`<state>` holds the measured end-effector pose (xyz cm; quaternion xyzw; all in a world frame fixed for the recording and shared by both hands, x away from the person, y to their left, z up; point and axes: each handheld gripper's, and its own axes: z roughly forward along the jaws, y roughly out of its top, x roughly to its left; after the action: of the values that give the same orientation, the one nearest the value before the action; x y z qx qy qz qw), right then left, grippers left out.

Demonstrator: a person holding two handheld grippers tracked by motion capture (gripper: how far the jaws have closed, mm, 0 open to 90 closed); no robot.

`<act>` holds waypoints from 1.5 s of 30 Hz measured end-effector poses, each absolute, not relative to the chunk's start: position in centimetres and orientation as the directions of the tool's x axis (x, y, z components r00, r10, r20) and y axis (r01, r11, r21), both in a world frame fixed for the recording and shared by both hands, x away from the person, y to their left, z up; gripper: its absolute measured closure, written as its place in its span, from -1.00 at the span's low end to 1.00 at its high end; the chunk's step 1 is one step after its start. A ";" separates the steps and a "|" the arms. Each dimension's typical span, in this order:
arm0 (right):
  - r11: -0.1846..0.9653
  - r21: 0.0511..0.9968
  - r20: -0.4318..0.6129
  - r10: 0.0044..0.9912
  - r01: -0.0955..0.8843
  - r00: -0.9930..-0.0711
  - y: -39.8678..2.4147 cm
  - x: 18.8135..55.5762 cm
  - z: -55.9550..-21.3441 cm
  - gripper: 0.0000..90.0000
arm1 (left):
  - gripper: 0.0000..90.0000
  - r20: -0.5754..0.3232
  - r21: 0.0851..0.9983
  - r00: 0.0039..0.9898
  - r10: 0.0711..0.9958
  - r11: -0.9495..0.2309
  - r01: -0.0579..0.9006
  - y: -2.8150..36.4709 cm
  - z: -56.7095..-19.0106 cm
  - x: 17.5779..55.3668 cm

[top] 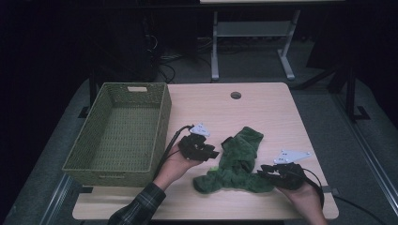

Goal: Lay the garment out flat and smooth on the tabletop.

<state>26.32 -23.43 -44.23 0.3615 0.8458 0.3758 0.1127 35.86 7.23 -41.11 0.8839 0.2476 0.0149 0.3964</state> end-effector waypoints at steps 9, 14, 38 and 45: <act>0.456 0.709 0.094 0.696 0.539 -0.712 -22.9 26.3 -44.5 0.53 | 0.34 -0.192 0.716 0.882 0.430 -0.553 0.426 4.6 -41.5 39.2; 0.442 0.704 0.109 0.706 0.555 -0.700 -23.1 26.0 -44.8 0.52 | 0.31 -0.225 0.711 0.876 0.428 -0.543 0.447 3.4 -42.4 40.3; 0.418 0.686 0.140 0.727 0.595 -0.672 -21.2 26.9 -45.3 0.39 | 0.89 -0.223 0.728 0.872 0.435 -0.521 0.446 5.2 -41.9 39.1; 0.416 0.669 0.138 0.744 0.615 -0.653 -21.1 28.1 -46.0 0.47 | 0.89 -0.228 0.722 0.872 0.434 -0.526 0.450 5.5 -41.9 38.7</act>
<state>28.13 -21.10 -46.03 0.4063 0.8366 0.3561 0.0904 38.74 5.52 -41.86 0.8734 0.2530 -0.0099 0.4159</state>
